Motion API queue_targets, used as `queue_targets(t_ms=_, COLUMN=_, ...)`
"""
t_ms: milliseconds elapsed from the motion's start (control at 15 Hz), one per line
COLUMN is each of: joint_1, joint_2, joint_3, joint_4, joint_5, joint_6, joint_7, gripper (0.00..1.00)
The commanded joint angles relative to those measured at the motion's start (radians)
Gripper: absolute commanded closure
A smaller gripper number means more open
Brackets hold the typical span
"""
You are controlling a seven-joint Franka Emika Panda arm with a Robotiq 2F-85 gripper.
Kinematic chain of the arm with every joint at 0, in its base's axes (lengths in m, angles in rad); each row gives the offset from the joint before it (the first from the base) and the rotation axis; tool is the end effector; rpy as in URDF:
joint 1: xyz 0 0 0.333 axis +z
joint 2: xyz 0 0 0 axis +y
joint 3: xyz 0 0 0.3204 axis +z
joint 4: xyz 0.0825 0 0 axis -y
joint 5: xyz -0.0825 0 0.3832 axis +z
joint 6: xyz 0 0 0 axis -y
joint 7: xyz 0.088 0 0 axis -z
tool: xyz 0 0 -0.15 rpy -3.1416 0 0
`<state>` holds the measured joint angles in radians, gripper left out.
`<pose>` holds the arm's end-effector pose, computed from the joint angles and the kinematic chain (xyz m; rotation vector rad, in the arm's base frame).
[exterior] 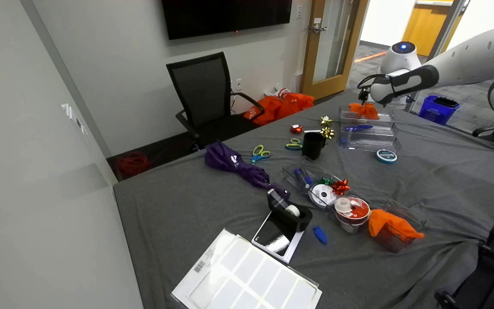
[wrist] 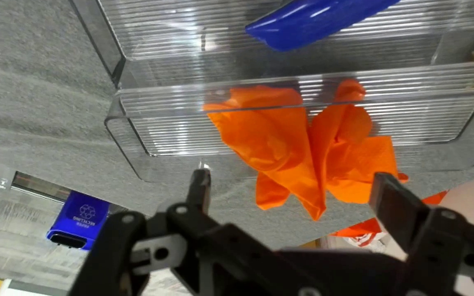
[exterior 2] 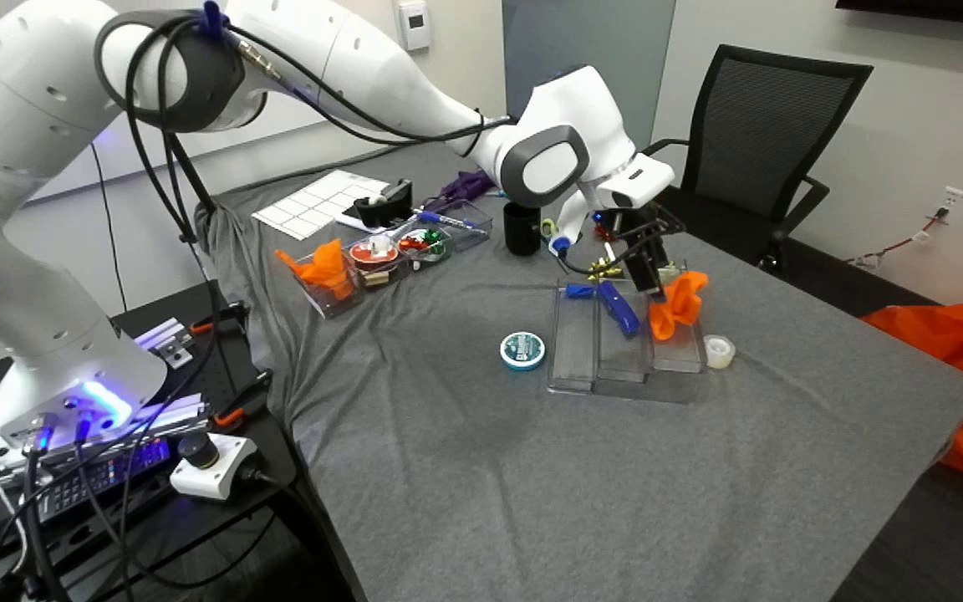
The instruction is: Pick up the orange tissue from the clear container on the right of the table and put it into the clear square container at the bottom of the table
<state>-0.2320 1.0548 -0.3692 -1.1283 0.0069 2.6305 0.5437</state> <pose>0.7392 -0.3783 0.2016 2.5070 -1.1974 0.7030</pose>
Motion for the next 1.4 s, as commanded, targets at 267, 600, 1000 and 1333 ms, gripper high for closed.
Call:
queue_targets(t_ms=267, joint_1=-0.038, joint_2=0.126, joint_3=0.007, joint_4=0.162, joint_5=0.009, joint_6=-0.014, joint_7=-0.002, gripper=0.27)
queue_targets(t_ms=600, joint_1=-0.043, joint_2=0.16, joint_3=0.007, joint_4=0.203, joint_5=0.009, joint_6=-0.023, joint_7=0.001, gripper=0.63)
queue_targets(t_ms=1000, joint_1=-0.057, joint_2=0.16, joint_3=0.024, joint_4=0.221, joint_5=0.018, joint_6=-0.027, joint_7=-0.015, gripper=1.0)
queue_targets(t_ms=1333, joint_1=-0.097, joint_2=0.063, joint_3=0.116, joint_4=0.18, joint_5=0.053, joint_6=-0.066, joint_7=-0.104, gripper=0.99)
